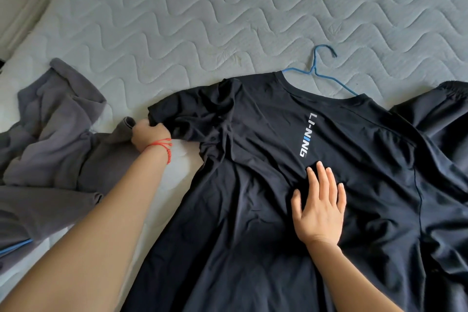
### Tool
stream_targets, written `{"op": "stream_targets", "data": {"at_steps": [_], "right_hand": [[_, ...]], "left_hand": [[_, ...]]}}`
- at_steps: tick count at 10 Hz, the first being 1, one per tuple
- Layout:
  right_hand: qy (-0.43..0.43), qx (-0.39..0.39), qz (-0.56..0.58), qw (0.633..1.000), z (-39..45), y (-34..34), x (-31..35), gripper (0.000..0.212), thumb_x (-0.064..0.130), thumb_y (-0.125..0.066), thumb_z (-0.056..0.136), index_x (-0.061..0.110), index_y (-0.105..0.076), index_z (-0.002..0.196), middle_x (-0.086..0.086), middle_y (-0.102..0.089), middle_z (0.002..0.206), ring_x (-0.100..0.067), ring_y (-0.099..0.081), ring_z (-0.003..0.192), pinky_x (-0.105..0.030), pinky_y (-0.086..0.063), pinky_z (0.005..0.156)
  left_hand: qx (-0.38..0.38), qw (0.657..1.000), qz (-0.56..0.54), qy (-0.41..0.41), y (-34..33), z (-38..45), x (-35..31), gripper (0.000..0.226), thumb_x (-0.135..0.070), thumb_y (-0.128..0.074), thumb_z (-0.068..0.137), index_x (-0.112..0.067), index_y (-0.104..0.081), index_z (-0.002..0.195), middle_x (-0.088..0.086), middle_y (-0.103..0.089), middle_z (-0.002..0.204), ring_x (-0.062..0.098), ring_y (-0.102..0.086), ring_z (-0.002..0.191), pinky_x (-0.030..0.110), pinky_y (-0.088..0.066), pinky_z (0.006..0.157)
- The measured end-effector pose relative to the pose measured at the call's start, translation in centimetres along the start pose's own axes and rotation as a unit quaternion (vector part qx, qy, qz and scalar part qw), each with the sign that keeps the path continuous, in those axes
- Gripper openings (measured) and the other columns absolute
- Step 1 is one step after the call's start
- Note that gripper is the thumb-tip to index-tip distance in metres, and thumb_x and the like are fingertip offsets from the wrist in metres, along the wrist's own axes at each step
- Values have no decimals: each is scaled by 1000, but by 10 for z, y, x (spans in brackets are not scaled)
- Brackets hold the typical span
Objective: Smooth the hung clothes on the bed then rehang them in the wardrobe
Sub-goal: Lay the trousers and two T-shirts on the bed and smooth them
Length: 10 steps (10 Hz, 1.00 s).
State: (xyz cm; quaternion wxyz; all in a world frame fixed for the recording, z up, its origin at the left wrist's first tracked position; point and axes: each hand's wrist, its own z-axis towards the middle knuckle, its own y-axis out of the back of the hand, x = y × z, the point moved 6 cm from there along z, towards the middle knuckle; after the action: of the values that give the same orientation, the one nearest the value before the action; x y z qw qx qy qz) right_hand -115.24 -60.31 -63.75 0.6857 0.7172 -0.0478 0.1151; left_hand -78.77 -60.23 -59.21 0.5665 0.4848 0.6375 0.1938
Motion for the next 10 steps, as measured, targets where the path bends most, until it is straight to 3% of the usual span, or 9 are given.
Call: {"op": "stream_targets", "data": {"at_steps": [1, 2, 3, 5, 6, 7, 8, 9, 10], "right_hand": [[1, -2, 2, 1000, 0, 1, 0, 58, 38, -34, 83, 11, -45, 133, -8, -40, 146, -20, -22, 137, -31, 0, 114], [0, -1, 3, 1000, -1, 1, 0, 58, 38, -34, 83, 11, -45, 133, -8, -40, 146, -20, -22, 137, -31, 0, 114], [1, -3, 3, 1000, -1, 1, -1, 58, 38, -34, 83, 11, -45, 133, -7, -40, 147, -19, -21, 137, -31, 0, 114], [4, -6, 7, 1000, 0, 0, -1, 58, 38, -34, 84, 11, -44, 133, -7, -40, 147, -19, -21, 138, -31, 0, 114], [3, -4, 10, 1000, -1, 0, -1, 58, 38, -34, 84, 11, -44, 133, -7, -39, 147, -19, -21, 138, -31, 0, 114], [2, -2, 12, 1000, -1, 1, -1, 58, 38, -34, 83, 11, -45, 133, -7, -40, 147, -19, -22, 137, -31, -1, 114], [1, -1, 14, 1000, -1, 1, -1, 58, 38, -34, 84, 11, -45, 133, -7, -40, 147, -19, -21, 137, -31, -1, 114], [3, -3, 16, 1000, -1, 0, -1, 57, 38, -34, 84, 11, -45, 133, -7, -40, 147, -20, -21, 138, -31, 0, 114], [2, 0, 16, 1000, -2, 0, -2, 57, 38, -34, 84, 11, -45, 133, -7, -39, 147, -20, -22, 138, -31, 0, 114]], "left_hand": [[-80, 996, -29, -12, 15, 3, 7, 33, -7, -53, 85, 3, -53, 117, 26, -50, 127, 36, -46, 119, 33, -31, 96], [-54, 995, -23, -81, 9, -12, -15, 30, -17, -55, 86, 2, -60, 107, 27, -60, 114, 37, -52, 112, 36, -36, 94], [45, 998, -12, -51, -14, -17, -22, 50, -38, -55, 85, 7, -60, 106, 28, -62, 113, 40, -55, 107, 38, -42, 90], [73, 996, 38, 15, -26, -21, -24, 71, -12, -69, 79, 3, -27, 134, 22, -29, 142, 33, -40, 126, 35, -34, 102], [87, 994, 48, 44, -26, -16, -12, 67, -6, -68, 78, 4, -29, 133, 24, -37, 140, 36, -43, 125, 36, -38, 102], [108, 992, 63, 13, -22, -11, -6, 49, -7, -64, 80, 8, -48, 123, 22, -54, 129, 35, -51, 120, 35, -42, 97], [90, 995, 17, -35, -4, -1, -4, 44, -6, -65, 78, 1, -57, 121, 15, -59, 127, 28, -55, 118, 27, -40, 98], [-38, 995, -43, -85, 28, 11, 2, 40, -2, -65, 76, 0, -59, 116, 22, -61, 120, 31, -57, 112, 29, -41, 97], [-115, 984, 35, -133, 38, 0, 6, 43, -10, -62, 80, -4, -51, 121, 22, -48, 128, 35, -44, 121, 42, -37, 95]]}}
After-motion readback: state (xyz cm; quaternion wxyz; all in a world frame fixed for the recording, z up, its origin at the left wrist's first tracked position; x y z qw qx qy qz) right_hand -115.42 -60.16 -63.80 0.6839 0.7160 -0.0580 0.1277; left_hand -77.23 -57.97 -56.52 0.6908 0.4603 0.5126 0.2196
